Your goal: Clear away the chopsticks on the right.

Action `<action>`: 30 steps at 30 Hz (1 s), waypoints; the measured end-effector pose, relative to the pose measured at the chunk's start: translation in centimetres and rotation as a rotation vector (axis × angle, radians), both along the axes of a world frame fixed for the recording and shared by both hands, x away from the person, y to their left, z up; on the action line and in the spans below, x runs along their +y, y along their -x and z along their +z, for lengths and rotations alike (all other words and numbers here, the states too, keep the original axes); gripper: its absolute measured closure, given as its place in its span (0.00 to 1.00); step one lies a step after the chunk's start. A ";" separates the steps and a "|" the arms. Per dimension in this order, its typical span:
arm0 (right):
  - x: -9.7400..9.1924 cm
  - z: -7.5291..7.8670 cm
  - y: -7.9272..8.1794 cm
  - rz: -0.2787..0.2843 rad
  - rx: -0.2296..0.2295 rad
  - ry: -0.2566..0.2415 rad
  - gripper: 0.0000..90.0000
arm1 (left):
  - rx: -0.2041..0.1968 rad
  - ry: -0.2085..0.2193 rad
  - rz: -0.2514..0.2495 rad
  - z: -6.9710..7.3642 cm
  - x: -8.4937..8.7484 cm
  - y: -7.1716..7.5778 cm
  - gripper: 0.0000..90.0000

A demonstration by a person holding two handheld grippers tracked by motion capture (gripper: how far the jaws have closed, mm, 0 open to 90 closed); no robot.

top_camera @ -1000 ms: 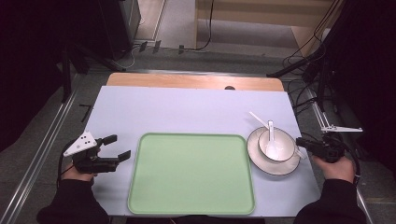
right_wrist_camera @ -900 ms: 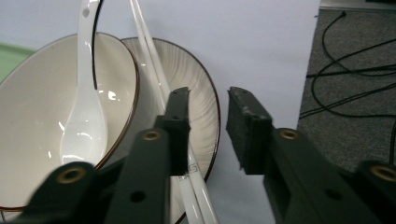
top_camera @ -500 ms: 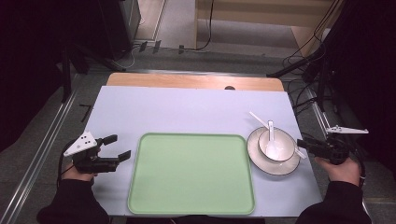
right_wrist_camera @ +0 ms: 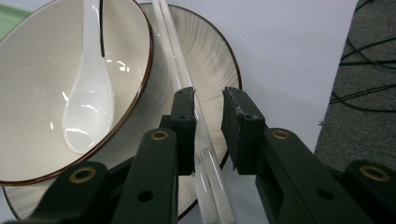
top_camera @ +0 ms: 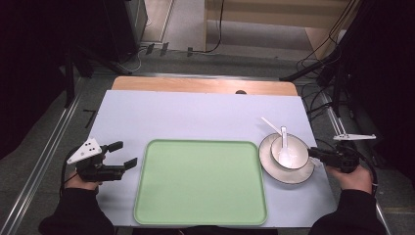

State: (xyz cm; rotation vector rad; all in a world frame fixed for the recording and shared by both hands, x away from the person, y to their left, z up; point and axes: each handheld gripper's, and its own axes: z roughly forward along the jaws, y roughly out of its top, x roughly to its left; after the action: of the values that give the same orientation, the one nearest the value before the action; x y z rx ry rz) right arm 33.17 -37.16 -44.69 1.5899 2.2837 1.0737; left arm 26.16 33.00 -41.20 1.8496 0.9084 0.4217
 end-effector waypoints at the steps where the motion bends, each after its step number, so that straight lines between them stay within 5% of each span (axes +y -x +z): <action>1: 0.1 0.0 0.0 0.001 0.003 0.004 0.85 | 0.000 0.000 0.000 0.0 0.0 0.0 0.18; 30: 0.2 -0.5 -0.7 0.016 0.018 0.013 0.93 | -0.001 -0.002 0.001 0.0 0.0 0.0 0.18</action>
State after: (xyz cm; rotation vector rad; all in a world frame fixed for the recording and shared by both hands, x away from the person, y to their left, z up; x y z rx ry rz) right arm 33.86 -36.94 -45.17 1.5862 2.3142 1.0504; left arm 26.19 32.99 -41.21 1.8511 0.9079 0.4246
